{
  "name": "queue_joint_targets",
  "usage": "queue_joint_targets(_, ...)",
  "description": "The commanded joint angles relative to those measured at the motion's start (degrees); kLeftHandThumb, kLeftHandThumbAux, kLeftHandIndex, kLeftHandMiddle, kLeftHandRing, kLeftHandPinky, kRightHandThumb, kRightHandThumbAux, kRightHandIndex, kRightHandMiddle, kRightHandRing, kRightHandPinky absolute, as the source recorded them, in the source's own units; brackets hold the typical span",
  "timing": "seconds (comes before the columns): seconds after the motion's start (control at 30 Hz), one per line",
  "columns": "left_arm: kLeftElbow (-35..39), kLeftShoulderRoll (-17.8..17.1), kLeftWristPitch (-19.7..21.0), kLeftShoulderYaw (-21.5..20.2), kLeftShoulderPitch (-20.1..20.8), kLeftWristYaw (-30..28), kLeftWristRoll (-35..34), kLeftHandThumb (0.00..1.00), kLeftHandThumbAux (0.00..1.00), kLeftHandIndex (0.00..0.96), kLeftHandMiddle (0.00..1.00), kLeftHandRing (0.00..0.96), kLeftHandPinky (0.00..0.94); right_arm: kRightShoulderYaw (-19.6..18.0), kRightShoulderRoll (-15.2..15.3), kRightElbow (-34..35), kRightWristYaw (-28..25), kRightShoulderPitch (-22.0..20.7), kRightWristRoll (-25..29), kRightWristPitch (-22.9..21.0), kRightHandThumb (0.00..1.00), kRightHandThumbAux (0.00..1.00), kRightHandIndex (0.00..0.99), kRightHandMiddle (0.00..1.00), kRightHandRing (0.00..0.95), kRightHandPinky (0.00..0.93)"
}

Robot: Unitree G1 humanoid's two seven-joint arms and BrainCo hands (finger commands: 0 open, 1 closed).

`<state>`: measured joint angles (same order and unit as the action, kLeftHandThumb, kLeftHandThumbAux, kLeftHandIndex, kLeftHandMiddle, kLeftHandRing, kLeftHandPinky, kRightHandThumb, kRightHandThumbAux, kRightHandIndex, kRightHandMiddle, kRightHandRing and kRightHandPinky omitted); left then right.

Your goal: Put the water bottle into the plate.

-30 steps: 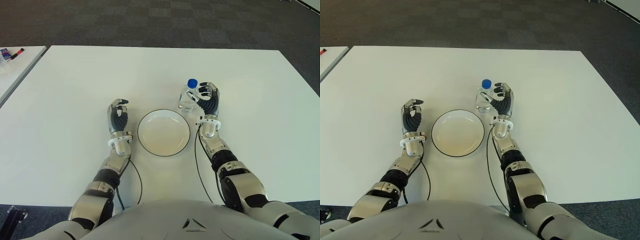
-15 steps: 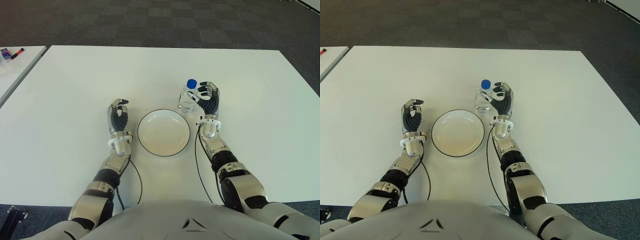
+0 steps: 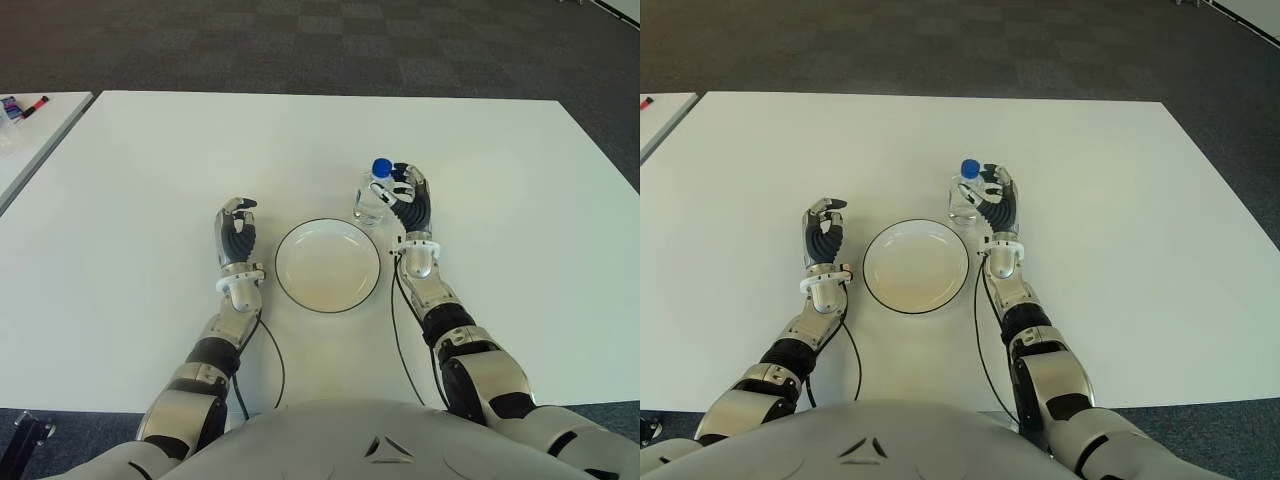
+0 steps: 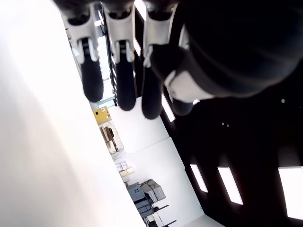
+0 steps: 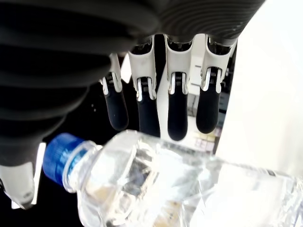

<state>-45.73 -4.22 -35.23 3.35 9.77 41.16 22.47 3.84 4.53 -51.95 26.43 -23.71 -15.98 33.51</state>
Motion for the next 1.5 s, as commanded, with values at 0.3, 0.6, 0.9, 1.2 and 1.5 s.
queue_joint_targets(0.3, -1.3, -0.1, 0.5, 0.4, -0.5, -0.2, 0.2, 0.837, 0.677, 0.471, 0.406, 0.355, 0.377, 0.9, 1.2, -3.0, -2.5, -1.3, -1.1, -2.8, 0.564, 0.472, 0.052, 0.08, 0.119, 0.216)
queue_joint_targets(0.6, -1.3, 0.2, 0.2, -0.1, -0.4, -0.9, -0.8, 0.839, 0.675, 0.467, 0.412, 0.359, 0.387, 1.6, 1.6, -3.7, -3.5, -1.7, -1.6, -3.6, 0.569, 0.461, 0.022, 0.025, 0.064, 0.174)
queue_joint_targets(0.9, -1.3, -0.2, 0.2, 0.2, -0.4, 0.0, -0.1, 0.838, 0.675, 0.465, 0.413, 0.358, 0.373, 2.9, 2.3, -4.7, -2.2, -2.3, -3.7, -3.4, 0.596, 0.45, 0.0, 0.001, 0.023, 0.147)
queue_joint_targets(1.2, -1.8, -0.3, 0.0, 0.2, -0.2, 1.2, 0.5, 0.837, 0.676, 0.466, 0.409, 0.351, 0.374, 4.2, 3.0, -5.8, -2.1, -2.8, -5.1, -3.7, 0.609, 0.426, 0.0, 0.0, 0.0, 0.121)
queue_joint_targets(1.5, -2.1, -0.8, 1.0, 0.9, 0.1, 3.6, 2.7, 0.836, 0.677, 0.465, 0.406, 0.339, 0.358, 4.8, 3.3, -6.0, -2.2, -3.0, -5.2, -4.3, 0.603, 0.421, 0.0, 0.0, 0.0, 0.124)
